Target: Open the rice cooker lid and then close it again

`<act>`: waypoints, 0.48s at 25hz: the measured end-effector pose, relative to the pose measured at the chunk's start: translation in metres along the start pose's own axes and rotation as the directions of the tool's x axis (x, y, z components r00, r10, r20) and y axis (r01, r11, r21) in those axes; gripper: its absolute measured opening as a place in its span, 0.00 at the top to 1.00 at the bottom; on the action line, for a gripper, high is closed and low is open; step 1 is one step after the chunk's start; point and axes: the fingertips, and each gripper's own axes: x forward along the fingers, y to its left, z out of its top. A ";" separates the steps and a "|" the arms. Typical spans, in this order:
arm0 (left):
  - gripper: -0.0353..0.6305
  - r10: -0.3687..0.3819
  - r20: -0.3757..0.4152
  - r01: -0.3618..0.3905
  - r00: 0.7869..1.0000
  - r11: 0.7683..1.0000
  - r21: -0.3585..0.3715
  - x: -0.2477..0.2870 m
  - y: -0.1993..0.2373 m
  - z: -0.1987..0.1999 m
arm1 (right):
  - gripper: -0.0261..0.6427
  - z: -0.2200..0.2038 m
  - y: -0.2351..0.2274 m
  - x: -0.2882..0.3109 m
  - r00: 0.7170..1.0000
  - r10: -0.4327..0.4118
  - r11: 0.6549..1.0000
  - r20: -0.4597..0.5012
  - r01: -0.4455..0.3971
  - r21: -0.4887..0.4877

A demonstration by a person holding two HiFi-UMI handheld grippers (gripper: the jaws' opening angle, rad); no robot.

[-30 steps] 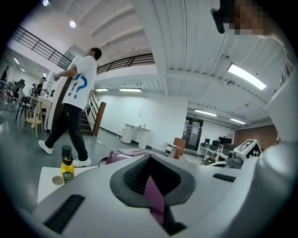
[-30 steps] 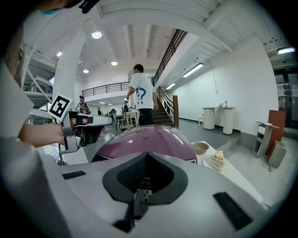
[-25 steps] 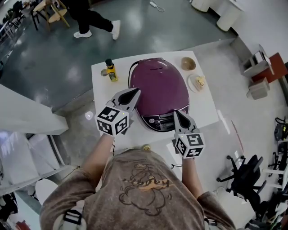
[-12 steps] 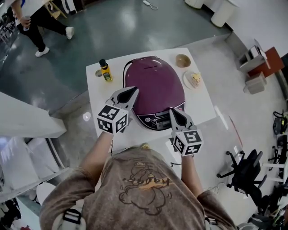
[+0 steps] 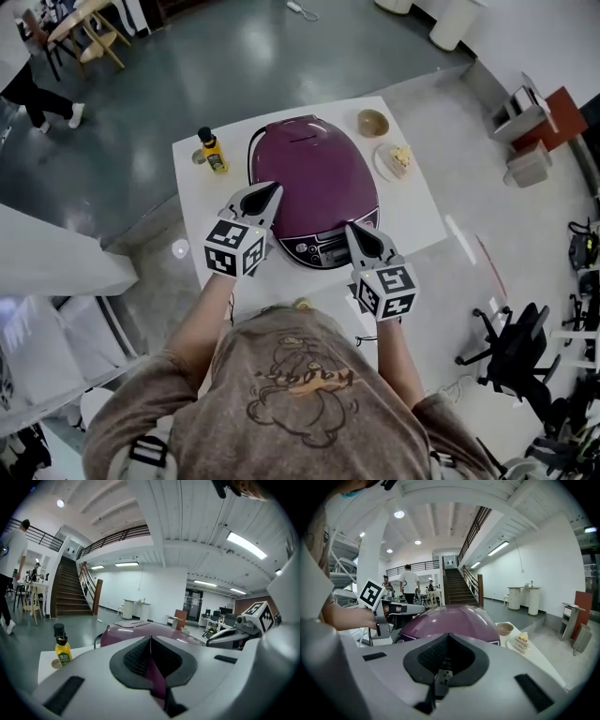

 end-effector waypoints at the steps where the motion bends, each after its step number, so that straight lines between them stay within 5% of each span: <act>1: 0.92 0.002 -0.004 -0.002 1.000 1.000 0.001 0.000 0.000 -0.001 | 0.97 0.000 0.000 0.000 1.000 0.000 1.000 0.000 0.000 -0.003; 12: 0.92 0.012 0.004 -0.012 1.000 1.000 0.008 -0.001 -0.001 0.004 | 0.96 -0.001 0.000 -0.001 1.000 0.025 0.999 0.010 -0.025 0.035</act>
